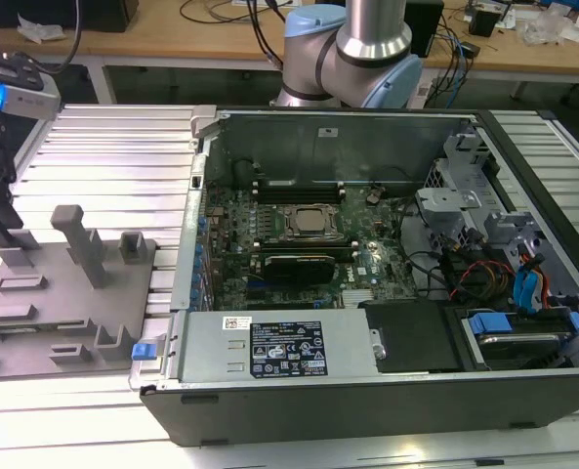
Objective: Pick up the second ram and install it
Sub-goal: 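Pick up the second ram and move it above second insertion slot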
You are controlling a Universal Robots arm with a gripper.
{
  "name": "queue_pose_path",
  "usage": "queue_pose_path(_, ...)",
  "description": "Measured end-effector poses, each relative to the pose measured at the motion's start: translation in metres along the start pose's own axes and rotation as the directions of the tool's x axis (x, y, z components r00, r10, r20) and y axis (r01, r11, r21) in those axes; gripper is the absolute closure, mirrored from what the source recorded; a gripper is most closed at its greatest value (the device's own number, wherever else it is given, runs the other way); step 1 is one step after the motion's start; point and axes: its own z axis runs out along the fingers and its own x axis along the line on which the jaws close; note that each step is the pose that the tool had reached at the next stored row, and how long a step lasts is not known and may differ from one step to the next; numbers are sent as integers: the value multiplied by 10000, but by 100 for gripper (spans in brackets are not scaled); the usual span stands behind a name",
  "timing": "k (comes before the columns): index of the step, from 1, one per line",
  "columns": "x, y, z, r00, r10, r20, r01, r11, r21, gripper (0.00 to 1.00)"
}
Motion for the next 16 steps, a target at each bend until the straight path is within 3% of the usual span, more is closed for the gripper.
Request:
queue_pose_path(9,2,-1,67,10000,1,0,-1,10000,1,70)
queue_pose_path(16,76,18,128,10000,-3,1,3,10000,1,70)
